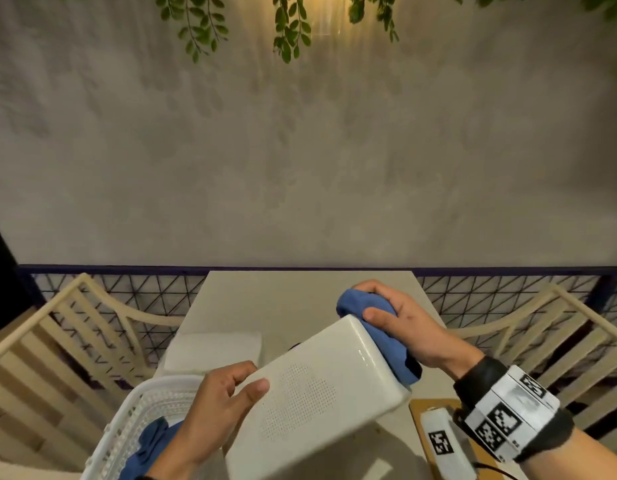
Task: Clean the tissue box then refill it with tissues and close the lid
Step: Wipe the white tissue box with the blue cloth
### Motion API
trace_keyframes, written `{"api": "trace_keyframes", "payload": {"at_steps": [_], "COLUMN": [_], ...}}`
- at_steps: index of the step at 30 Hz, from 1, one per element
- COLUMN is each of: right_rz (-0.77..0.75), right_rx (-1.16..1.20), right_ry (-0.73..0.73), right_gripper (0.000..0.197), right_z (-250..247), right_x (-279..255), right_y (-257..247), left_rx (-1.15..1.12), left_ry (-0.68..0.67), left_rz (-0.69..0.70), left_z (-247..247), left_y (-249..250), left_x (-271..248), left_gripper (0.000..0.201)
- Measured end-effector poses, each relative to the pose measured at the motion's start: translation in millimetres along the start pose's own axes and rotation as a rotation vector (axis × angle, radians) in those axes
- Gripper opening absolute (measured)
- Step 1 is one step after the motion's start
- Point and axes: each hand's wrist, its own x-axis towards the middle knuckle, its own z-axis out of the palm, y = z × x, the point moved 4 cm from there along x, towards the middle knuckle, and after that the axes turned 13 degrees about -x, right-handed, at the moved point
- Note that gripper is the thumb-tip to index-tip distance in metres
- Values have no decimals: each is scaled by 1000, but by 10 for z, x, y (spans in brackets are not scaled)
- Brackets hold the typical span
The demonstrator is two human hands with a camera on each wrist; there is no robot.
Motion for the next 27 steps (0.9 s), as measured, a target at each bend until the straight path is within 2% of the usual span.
{"api": "trace_keyframes", "payload": {"at_steps": [4,6,8,11,14,17,19,21,22,24,25,27], "right_rz": [-170,-260,-290,-267,-267,-263,-142,14,12,-134,-220,-297], "right_rx": [-292,-459,-593,-656,-642,-613,-593,-518,-520,-559,-552,-533], "right_ry": [-57,-101,-127,-59,27,83,213,318,331,255,181,53], "right_gripper": [28,22,20,22,22,21,18,17,17,25,28,32], "right_z": [92,246,396,476,512,401,187,111,181,414,502,470], "right_x": [-32,-14,-7,4,-9,-59,-10,70,98,74,2,-118], "right_y": [-267,-337,-301,-216,-176,-44,185,329,304,104,31,84], "left_rx": [-40,-55,-28,0,-140,-266,-248,-235,-235,-280,-299,-306], "left_ry": [-292,-335,-325,-239,-137,-114,-95,-75,-60,-16,-2,1], "left_rz": [-128,-112,-48,-7,21,80,113,131,137,145,160,189], "left_z": [205,417,600,712,741,733,712,719,721,651,579,457], "left_y": [-22,101,210,269,222,194,170,146,161,174,155,132], "left_x": [1,50,126,232,254,237,249,282,301,361,379,381], "left_gripper": [71,66,54,22,11,25,34,30,28,29,35,63]}}
